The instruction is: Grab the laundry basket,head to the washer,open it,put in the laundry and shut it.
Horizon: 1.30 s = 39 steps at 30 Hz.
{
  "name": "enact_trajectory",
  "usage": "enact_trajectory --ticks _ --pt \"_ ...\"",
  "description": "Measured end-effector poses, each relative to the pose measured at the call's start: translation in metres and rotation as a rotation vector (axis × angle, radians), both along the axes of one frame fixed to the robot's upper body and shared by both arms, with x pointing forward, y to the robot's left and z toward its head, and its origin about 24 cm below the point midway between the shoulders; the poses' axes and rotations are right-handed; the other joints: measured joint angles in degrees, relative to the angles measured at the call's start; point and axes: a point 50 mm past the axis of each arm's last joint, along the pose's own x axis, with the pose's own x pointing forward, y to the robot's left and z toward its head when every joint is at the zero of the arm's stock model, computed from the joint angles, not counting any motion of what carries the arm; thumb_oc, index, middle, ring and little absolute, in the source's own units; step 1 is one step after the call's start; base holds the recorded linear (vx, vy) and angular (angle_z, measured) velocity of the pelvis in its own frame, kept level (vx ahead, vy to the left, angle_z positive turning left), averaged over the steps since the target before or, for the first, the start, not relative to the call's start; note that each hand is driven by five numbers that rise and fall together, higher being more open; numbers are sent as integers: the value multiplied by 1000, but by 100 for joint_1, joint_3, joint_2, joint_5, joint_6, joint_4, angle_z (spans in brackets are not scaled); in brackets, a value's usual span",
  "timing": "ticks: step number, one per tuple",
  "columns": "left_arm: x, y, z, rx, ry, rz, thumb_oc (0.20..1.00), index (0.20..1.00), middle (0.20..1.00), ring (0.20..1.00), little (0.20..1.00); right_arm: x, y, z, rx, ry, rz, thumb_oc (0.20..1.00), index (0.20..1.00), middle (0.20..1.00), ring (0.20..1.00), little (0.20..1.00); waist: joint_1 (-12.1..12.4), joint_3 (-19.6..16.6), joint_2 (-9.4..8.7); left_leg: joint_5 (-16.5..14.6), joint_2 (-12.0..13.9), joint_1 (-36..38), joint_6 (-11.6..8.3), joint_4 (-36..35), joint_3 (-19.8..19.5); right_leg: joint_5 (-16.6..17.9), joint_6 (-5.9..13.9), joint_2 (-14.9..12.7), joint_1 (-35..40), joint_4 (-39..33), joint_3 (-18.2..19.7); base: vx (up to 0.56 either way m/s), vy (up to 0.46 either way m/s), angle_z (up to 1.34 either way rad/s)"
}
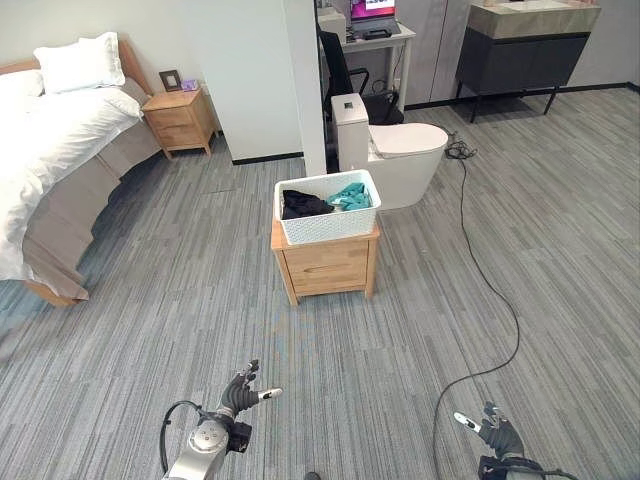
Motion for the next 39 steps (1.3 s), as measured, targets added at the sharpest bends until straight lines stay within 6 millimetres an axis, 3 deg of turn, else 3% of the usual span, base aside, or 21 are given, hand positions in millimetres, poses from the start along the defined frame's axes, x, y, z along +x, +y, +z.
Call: enact_trajectory --ticks 15,16,18,23,31,35,37,38,39 --pt "1 0 1 1 1 -1 1000 1000 1000 1000 1000 9 8 -4 83 -6 -19 1000 1000 1000 1000 1000 45 139 -195 -32 -75 82 -1 21 25 104 -11 -31 86 35 35 -21 59 -2" --pt "12 -1 13 0 -56 -21 1000 1000 1000 1000 1000 24 8 2 63 -29 15 1000 1000 1000 1000 1000 116 382 -158 -146 -103 -52 101 344 92 -123 57 -74 -222 663 51 -115 91 -18" --pt "26 -1 24 -1 -111 -23 1000 1000 1000 1000 1000 36 8 9 46 -64 45 1000 1000 1000 1000 1000 173 545 -197 -234 -165 -288 142 610 142 -413 97 -186 -640 1260 49 -86 75 -10" --pt "33 9 31 27 -133 -15 1000 1000 1000 1000 1000 45 15 11 45 -80 78 1000 1000 1000 1000 1000 274 798 -373 -494 -390 -506 188 1110 209 -837 141 -423 -1009 2063 102 -3 48 -1" --pt "23 10 23 25 -92 -8 1000 1000 1000 1000 1000 49 28 8 72 -71 125 1000 1000 1000 1000 1000 327 714 -278 -502 -259 -417 286 954 626 -544 210 -287 -974 1650 522 20 81 -31" --pt "31 9 28 24 -116 -20 1000 1000 1000 1000 1000 54 28 8 75 -68 119 1000 1000 1000 1000 1000 335 719 -250 -517 -292 -377 406 876 733 -482 312 -314 -1089 1951 577 -7 133 -12" --pt "33 8 30 24 -120 -25 1000 1000 1000 1000 1000 58 29 10 74 -81 125 1000 1000 1000 1000 1000 340 777 -165 -545 -260 -299 477 858 731 -458 599 -332 -1369 2652 472 13 57 -1" --pt "33 6 31 21 -125 -32 1000 1000 1000 1000 1000 58 30 11 76 -85 127 1000 1000 1000 1000 1000 339 792 -133 -532 -263 -186 463 803 728 -561 865 -407 -1598 3111 326 102 118 2" --pt "32 6 30 21 -123 -32 1000 1000 1000 1000 1000 58 30 11 77 -84 129 1000 1000 1000 1000 1000 359 804 -135 -642 -318 -108 605 824 727 -375 913 -529 -1755 3149 346 104 117 5"
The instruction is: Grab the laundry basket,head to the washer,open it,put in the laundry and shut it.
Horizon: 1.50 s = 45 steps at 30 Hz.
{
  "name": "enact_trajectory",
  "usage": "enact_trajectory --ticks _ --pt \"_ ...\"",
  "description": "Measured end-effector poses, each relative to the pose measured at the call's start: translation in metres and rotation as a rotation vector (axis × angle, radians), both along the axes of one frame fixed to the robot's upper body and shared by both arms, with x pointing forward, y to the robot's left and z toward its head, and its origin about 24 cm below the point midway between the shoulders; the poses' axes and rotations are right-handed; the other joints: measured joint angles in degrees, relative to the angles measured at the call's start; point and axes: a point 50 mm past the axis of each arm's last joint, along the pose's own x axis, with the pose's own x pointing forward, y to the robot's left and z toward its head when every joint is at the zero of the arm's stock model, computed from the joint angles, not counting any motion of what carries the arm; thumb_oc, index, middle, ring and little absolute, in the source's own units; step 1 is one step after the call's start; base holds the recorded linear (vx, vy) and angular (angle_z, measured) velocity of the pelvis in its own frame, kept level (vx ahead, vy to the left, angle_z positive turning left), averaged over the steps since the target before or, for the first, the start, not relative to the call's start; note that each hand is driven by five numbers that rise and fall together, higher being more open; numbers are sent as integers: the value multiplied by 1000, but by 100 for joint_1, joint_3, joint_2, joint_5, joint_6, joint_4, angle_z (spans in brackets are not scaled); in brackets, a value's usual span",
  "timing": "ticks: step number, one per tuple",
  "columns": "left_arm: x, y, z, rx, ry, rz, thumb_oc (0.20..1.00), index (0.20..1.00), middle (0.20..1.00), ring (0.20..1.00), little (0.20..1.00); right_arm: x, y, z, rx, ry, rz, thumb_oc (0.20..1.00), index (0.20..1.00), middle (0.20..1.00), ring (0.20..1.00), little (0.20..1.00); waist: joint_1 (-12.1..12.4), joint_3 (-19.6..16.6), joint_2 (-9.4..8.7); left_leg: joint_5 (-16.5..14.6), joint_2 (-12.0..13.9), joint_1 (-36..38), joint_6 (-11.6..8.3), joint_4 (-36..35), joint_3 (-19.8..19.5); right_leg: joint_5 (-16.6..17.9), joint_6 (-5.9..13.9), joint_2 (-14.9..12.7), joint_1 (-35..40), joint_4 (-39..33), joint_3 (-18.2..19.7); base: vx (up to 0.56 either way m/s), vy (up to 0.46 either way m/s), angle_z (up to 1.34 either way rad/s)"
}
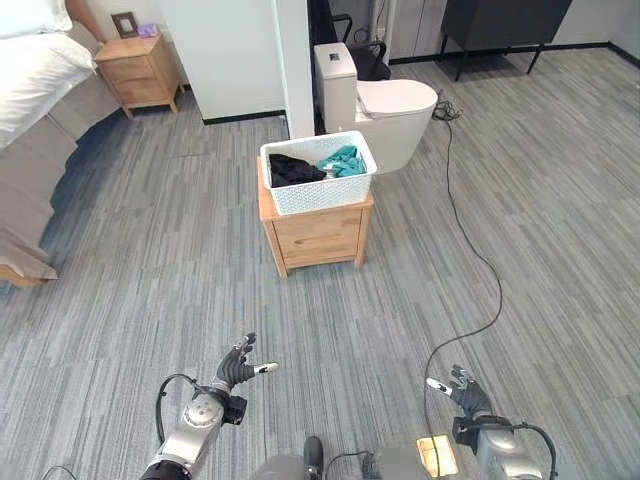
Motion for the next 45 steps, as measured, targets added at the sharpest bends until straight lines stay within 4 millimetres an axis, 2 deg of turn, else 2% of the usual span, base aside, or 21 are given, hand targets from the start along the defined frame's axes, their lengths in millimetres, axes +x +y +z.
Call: enact_trajectory --ticks 2,6,8,9,11,13,16,19,21,22,25,27,28,33,35,36,38,40,42,43,45 --pt "0 0 0 4 3 -2 1000 1000 1000 1000 1000 7 3 3 1 -15 13 1000 1000 1000 1000 1000 -24 152 9 -96 -47 26 123 73 -27 83 -23 -300 -336 535 -466 185 37 5" --pt "3 -1 -4 8 19 12 1000 1000 1000 1000 1000 10 9 3 -2 -16 50 1000 1000 1000 1000 1000 -60 256 96 -169 64 -32 135 81 -116 244 -46 -411 -681 -719 -599 329 -100 8" --pt "-1 3 -14 15 64 43 1000 1000 1000 1000 1000 13 13 3 -7 -18 71 1000 1000 1000 1000 1000 -86 225 -45 -357 165 1 -162 106 -142 655 101 -559 -849 -1837 -504 391 -126 2" --pt "-8 3 -21 18 101 54 1000 1000 1000 1000 1000 13 13 3 -9 -10 73 1000 1000 1000 1000 1000 -161 169 -126 -484 294 236 -367 -3 -185 1057 -9 -598 -814 -1889 -731 581 -215 3" --pt "-15 -2 -27 3 130 59 1000 1000 1000 1000 1000 9 8 2 -29 1 75 1000 1000 1000 1000 1000 -306 4 34 -589 654 455 -535 -262 -492 1204 -61 -204 -568 -1861 -740 355 -157 42" --pt "-12 -9 -30 -33 138 75 1000 1000 1000 1000 1000 1 1 0 -47 22 62 1000 1000 1000 1000 1000 -498 -181 15 -582 799 616 -594 -113 -968 915 -448 265 -378 -1741 -458 321 -156 64" --pt "-17 -12 -34 -52 156 88 1000 1000 1000 1000 1000 -1 -6 2 -68 26 60 1000 1000 1000 1000 1000 -439 -426 -194 -525 727 -61 -1066 1993 -947 785 -926 401 16 -1941 -579 266 -241 6" --pt "-9 -13 -30 -49 135 83 1000 1000 1000 1000 1000 -2 -15 9 -101 9 78 1000 1000 1000 1000 1000 -329 -409 -246 289 541 -1656 -1458 4644 -1181 880 -1506 469 236 -2058 -730 90 -157 3" --pt "5 -11 -22 -55 100 96 1000 1000 1000 1000 1000 5 -15 15 -120 -17 119 1000 1000 1000 1000 1000 -321 -163 -324 238 483 -2444 -1116 5034 -810 859 -1497 432 455 -2250 -804 322 -105 25" --pt "11 -11 -18 -50 81 95 1000 1000 1000 1000 1000 5 -13 14 -115 -14 117 1000 1000 1000 1000 1000 -325 -84 -392 143 557 -2651 -973 4285 -381 863 -1430 432 641 -2484 -864 407 36 32" --pt "12 -13 -17 -44 79 84 1000 1000 1000 1000 1000 11 -11 17 -112 -32 115 1000 1000 1000 1000 1000 -249 -30 -303 257 645 -2521 -949 1384 -64 832 -1199 606 994 -3006 -917 308 123 13" --pt "12 -14 -17 -40 79 76 1000 1000 1000 1000 1000 18 -10 21 -114 -54 119 1000 1000 1000 1000 1000 -128 70 -121 497 803 -2332 -965 -471 -239 858 -1143 847 1197 -3240 -829 291 122 -25" --pt "13 -13 -17 -35 78 80 1000 1000 1000 1000 1000 21 -9 22 -113 -62 125 1000 1000 1000 1000 1000 -117 159 -81 532 850 -2347 -972 -730 -385 935 -1280 899 1298 -3255 -806 444 199 -37" --pt "12 -7 -16 -19 76 80 1000 1000 1000 1000 1000 26 -12 24 -140 -64 139 1000 1000 1000 1000 1000 52 180 -95 719 850 -2282 -926 -356 -590 582 -1002 853 1880 -3490 -371 469 326 -36" --pt "6 -6 -20 -20 91 80 1000 1000 1000 1000 1000 24 -13 23 -150 -54 146 1000 1000 1000 1000 1000 114 69 -205 866 401 -1948 -611 44 -503 408 -748 553 2052 -3376 -285 477 422 -54" --pt "5 -7 -21 -15 98 70 1000 1000 1000 1000 1000 20 -16 22 -165 -42 150 1000 1000 1000 1000 1000 94 -16 -30 931 340 -1497 -289 -182 -175 237 -514 566 2067 -2933 -297 348 357 -38" --pt "6 -1 -19 7 92 67 1000 1000 1000 1000 1000 12 -6 15 -132 -27 157 1000 1000 1000 1000 1000 129 -33 -120 989 257 -1115 -47 -275 -108 -174 -501 379 1741 -1752 -349 272 332 -32" --pt "10 2 -12 16 62 58 1000 1000 1000 1000 1000 13 0 17 -115 -46 181 1000 1000 1000 1000 1000 143 -115 -183 783 107 -980 140 -261 -183 -350 -491 -23 1315 -940 -450 167 222 -32" --pt "25 9 2 42 6 45 1000 1000 1000 1000 1000 18 5 22 -115 -76 214 1000 1000 1000 1000 1000 86 -151 -264 536 -228 -901 269 -139 -256 -263 -256 -878 655 -79 -557 264 279 13" --pt "32 10 7 47 -16 42 1000 1000 1000 1000 1000 18 7 21 -109 -70 220 1000 1000 1000 1000 1000 88 -143 -276 500 -295 -826 259 -150 -347 -193 -143 -912 540 44 -465 326 277 69" --pt "38 14 13 87 -39 27 1000 1000 1000 1000 1000 15 16 15 -75 -56 218 1000 1000 1000 1000 1000 91 -136 -328 400 -315 -389 186 -329 -581 -184 -59 -427 289 85 46 222 136 43"
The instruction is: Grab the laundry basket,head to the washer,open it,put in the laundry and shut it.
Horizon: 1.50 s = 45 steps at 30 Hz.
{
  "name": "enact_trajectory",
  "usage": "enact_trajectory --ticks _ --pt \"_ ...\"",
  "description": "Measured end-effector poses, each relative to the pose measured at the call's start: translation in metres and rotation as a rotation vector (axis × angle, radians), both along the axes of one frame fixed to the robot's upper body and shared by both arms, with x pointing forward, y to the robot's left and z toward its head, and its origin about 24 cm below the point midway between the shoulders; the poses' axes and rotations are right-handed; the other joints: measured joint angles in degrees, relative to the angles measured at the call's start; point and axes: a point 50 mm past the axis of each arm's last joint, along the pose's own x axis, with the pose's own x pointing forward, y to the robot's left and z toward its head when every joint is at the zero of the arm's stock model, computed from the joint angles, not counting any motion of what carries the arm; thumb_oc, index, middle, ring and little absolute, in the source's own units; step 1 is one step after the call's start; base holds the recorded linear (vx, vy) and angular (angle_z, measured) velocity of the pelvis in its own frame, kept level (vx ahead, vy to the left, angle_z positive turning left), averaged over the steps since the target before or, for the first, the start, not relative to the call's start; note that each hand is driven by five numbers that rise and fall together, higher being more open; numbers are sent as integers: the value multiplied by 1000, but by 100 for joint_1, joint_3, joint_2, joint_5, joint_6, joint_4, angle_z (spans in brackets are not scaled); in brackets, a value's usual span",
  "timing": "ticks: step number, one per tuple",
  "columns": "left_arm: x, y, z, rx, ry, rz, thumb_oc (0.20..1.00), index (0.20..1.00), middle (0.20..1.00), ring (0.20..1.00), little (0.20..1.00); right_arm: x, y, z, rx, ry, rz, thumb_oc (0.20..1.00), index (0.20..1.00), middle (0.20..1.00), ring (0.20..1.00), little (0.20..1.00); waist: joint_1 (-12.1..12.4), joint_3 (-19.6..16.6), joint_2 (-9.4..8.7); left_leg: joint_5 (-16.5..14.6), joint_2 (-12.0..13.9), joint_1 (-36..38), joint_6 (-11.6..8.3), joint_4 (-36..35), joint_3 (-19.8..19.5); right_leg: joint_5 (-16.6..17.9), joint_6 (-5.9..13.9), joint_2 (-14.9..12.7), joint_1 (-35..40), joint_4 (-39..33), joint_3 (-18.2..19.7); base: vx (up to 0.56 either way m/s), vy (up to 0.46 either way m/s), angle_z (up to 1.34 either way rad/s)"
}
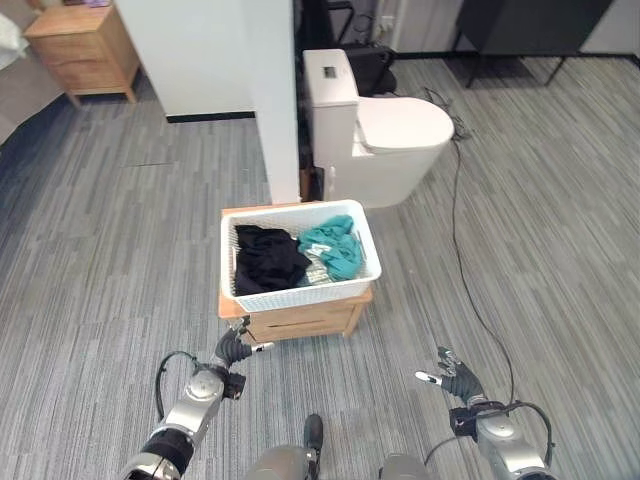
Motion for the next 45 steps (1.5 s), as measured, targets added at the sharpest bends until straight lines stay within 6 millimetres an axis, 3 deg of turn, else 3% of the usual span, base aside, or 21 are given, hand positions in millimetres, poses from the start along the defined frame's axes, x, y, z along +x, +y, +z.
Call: enact_trajectory --ticks 2,4,7,10,12,14,16,17,18,20,26,28,29,30,33,34,35,37,38,40,45 --pt "-7 4 -6 3 27 23 1000 1000 1000 1000 1000 5 4 2 9 -12 22 1000 1000 1000 1000 1000 31 -10 4 -87 6 186 -144 -157 47 11 -89 117 -421 -459 -362 176 -18 -8" --pt "-14 4 -13 0 55 28 1000 1000 1000 1000 1000 7 5 2 8 -12 25 1000 1000 1000 1000 1000 -46 -14 -9 -290 -45 271 -327 -170 58 230 -86 305 -846 -1292 -386 258 -65 5" --pt "-19 4 -18 3 82 38 1000 1000 1000 1000 1000 -4 3 -5 8 26 16 1000 1000 1000 1000 1000 -156 -5 -68 -306 -122 489 -303 -188 -49 1070 -102 439 -942 -2512 -373 184 -101 25" --pt "-20 0 -21 -4 92 35 1000 1000 1000 1000 1000 -15 1 -11 7 62 1 1000 1000 1000 1000 1000 -321 -9 -85 -381 -163 707 -405 -91 -431 1509 -276 603 -775 -2704 -226 147 -174 62" --pt "-25 -3 -25 -17 102 39 1000 1000 1000 1000 1000 -20 -1 -12 4 73 -1 1000 1000 1000 1000 1000 -288 -67 -166 -397 -177 911 -431 15 -458 1791 -700 960 -323 -2799 -172 187 -348 98" --pt "-30 -3 -28 -23 110 46 1000 1000 1000 1000 1000 -12 -5 -8 -12 56 2 1000 1000 1000 1000 1000 -256 -120 -198 -429 -248 911 -466 62 -501 1865 -1055 905 -142 -2971 -282 82 -223 34" --pt "-32 -3 -29 -24 116 49 1000 1000 1000 1000 1000 0 -6 -1 -18 20 5 1000 1000 1000 1000 1000 -236 -48 -301 -675 -405 437 -633 1048 -427 1950 -1187 725 100 -3281 -310 67 -184 32" --pt "-33 -4 -30 -23 121 43 1000 1000 1000 1000 1000 0 -7 0 -14 10 -4 1000 1000 1000 1000 1000 -208 -43 -316 -848 -286 285 -566 1319 -406 1944 -1219 722 237 -3393 -344 109 -239 23" --pt "-33 -3 -30 -22 120 43 1000 1000 1000 1000 1000 0 -9 0 -16 9 -14 1000 1000 1000 1000 1000 -156 -42 -300 -868 140 247 -609 1288 -386 1855 -1305 809 305 -3374 -402 77 -162 25" --pt "-28 -4 -26 -21 103 39 1000 1000 1000 1000 1000 1 -14 3 -30 -2 -24 1000 1000 1000 1000 1000 -175 25 -245 -880 587 -37 -806 1567 -485 1769 -1346 874 287 -3298 -533 32 -95 18" --pt "-20 -10 -21 -24 85 17 1000 1000 1000 1000 1000 -5 -36 7 -81 -2 -91 1000 1000 1000 1000 1000 -382 219 -123 -642 674 -468 -1217 1889 -342 1576 -1214 652 322 -3246 -621 65 14 18" --pt "-15 -12 -18 -16 74 1 1000 1000 1000 1000 1000 -6 -38 7 -77 -12 -128 1000 1000 1000 1000 1000 -435 263 -159 -580 867 -482 -1270 1028 -336 1589 -1234 553 370 -3465 -612 135 133 33" --pt "-10 -16 -15 -21 58 -10 1000 1000 1000 1000 1000 -3 -46 12 -78 -36 -170 1000 1000 1000 1000 1000 -442 335 -43 -370 1225 -508 -1456 315 -464 1668 -1116 554 386 -3481 -455 175 227 11" --pt "-10 -17 -15 -22 57 -12 1000 1000 1000 1000 1000 -2 -49 14 -75 -49 -196 1000 1000 1000 1000 1000 -436 340 33 -325 1332 -495 -1504 99 -530 1706 -1024 572 389 -3493 -361 132 183 -16" --pt "-14 -17 -15 -38 48 -3 1000 1000 1000 1000 1000 4 -62 27 -79 -116 -251 1000 1000 1000 1000 1000 -411 347 393 -264 1399 -330 -1399 -239 -474 1741 -812 593 376 -3559 -23 82 167 -68" --pt "-18 -19 -17 -46 57 -1 1000 1000 1000 1000 1000 1 -67 28 -98 -116 -258 1000 1000 1000 1000 1000 -422 295 636 -259 1379 -159 -1328 -271 -472 1774 -687 632 443 -3634 108 115 199 -101" --pt "-21 -17 -19 -48 61 10 1000 1000 1000 1000 1000 -2 -67 25 -94 -108 -276 1000 1000 1000 1000 1000 -412 299 641 32 1282 -37 -1256 -380 -414 1788 -588 556 469 -3672 277 107 197 -85" --pt "-23 -13 -16 -54 47 27 1000 1000 1000 1000 1000 -13 -65 19 -96 -77 -282 1000 1000 1000 1000 1000 -434 285 543 119 1062 82 -1129 -453 -177 1814 -406 323 487 -3739 320 63 174 -61" --pt "-21 -5 -8 -53 6 42 1000 1000 1000 1000 1000 -32 -66 9 -100 -22 -294 1000 1000 1000 1000 1000 -454 270 389 118 834 130 -939 -499 -10 1834 -243 83 453 -3747 433 35 143 -43" --pt "-19 5 -3 -25 -11 56 1000 1000 1000 1000 1000 -44 -66 3 -116 24 -286 1000 1000 1000 1000 1000 -455 242 284 107 730 178 -851 -497 102 1861 -134 -42 462 -3746 436 60 136 -32" --pt "-25 38 3 19 -25 154 1000 1000 1000 1000 1000 -30 -63 16 -118 -50 -259 1000 1000 1000 1000 1000 -431 120 63 -18 688 389 -751 -497 455 1858 -12 -61 501 -3753 488 61 53 -36"
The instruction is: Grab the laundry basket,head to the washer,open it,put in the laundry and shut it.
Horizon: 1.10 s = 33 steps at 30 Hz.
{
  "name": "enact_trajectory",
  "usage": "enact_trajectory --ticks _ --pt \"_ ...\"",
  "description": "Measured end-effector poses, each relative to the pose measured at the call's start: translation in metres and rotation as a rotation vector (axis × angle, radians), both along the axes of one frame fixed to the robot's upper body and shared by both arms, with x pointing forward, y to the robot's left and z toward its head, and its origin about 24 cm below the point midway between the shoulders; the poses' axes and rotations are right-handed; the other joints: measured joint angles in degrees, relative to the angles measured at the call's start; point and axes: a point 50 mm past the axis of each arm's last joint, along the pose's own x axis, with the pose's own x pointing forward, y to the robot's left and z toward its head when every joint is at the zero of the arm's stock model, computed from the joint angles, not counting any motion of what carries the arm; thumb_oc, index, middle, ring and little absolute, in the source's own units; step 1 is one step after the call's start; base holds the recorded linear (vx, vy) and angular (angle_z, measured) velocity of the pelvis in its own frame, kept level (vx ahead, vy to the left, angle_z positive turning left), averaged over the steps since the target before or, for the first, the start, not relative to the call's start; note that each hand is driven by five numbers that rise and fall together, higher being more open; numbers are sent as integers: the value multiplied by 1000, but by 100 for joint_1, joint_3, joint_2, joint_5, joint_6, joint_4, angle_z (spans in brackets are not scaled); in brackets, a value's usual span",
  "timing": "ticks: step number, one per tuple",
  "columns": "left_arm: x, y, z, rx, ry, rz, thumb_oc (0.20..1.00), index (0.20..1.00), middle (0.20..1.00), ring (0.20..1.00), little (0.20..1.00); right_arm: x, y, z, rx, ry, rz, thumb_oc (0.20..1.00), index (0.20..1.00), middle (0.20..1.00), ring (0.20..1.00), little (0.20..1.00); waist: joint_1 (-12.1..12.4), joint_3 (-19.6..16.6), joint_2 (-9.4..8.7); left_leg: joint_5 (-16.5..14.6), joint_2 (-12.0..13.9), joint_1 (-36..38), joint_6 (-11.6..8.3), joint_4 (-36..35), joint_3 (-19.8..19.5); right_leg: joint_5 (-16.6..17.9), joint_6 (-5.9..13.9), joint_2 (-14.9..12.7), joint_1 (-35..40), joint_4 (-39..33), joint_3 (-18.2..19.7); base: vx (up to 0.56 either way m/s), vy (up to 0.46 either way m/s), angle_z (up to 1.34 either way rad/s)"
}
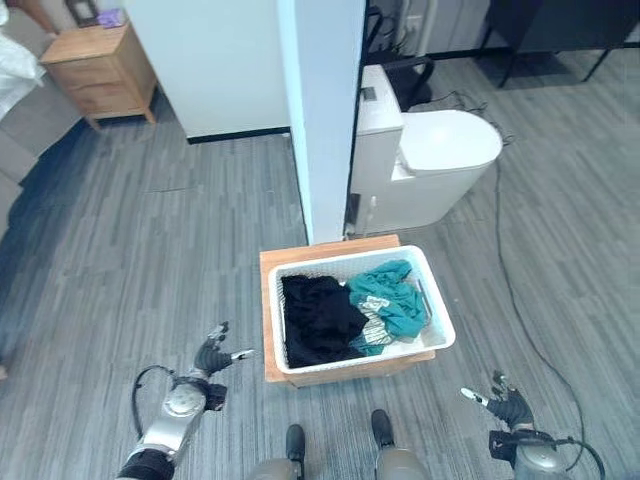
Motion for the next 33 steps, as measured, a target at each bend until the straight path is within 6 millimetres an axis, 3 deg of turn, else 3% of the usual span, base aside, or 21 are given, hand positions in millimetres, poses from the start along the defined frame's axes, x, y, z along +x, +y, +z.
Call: enact_trajectory --ticks 6,9,12,18,21,24,30,33 --pt "3 -1 17 24 -71 -36 1000 1000 1000 1000 1000 9 -15 23 -56 -96 -30 1000 1000 1000 1000 1000 10 -103 30 -59 147 144 -76 -19 -19 -59 -49 124 155 -48 -24 38 2 1" --pt "-3 7 20 53 -52 -49 1000 1000 1000 1000 1000 -6 -25 30 -82 -78 -29 1000 1000 1000 1000 1000 -17 -297 69 -114 243 130 -108 -36 -24 -109 -95 208 137 -49 -36 32 -18 -1" --pt "-10 20 21 59 -17 -32 1000 1000 1000 1000 1000 -34 -47 34 -115 17 -21 1000 1000 1000 1000 1000 -14 -431 121 -118 331 109 -135 -35 -53 -121 -143 296 138 -50 -57 2 -21 2" --pt "-2 19 23 94 50 -104 1000 1000 1000 1000 1000 -33 -79 51 -197 133 37 1000 1000 1000 1000 1000 -33 -463 125 -81 401 95 -198 -33 -122 -112 -171 366 141 -51 -94 -6 -26 4" --pt "4 20 21 110 109 -138 1000 1000 1000 1000 1000 -12 -100 81 -276 138 100 1000 1000 1000 1000 1000 -17 -469 130 -62 429 80 -222 -18 -149 -107 -179 391 143 -51 -128 -45 -29 6" --pt "15 18 14 147 179 -169 1000 1000 1000 1000 1000 20 -105 98 -320 108 131 1000 1000 1000 1000 1000 -17 -492 141 -18 445 -71 -257 -8 -158 -66 -192 404 -7 -51 -170 -51 -2 3" --pt "45 4 0 235 311 -221 1000 1000 1000 1000 1000 82 -88 111 -405 152 274 1000 1000 1000 1000 1000 -18 -394 330 123 428 -381 -312 -5 -166 45 -204 393 -312 -50 -191 -72 7 1" --pt "57 -10 0 235 318 -242 1000 1000 1000 1000 1000 100 -79 114 -418 159 320 1000 1000 1000 1000 1000 -10 -234 466 155 438 -429 -320 -5 -169 109 -232 414 -360 -49 -202 -59 -1 1"
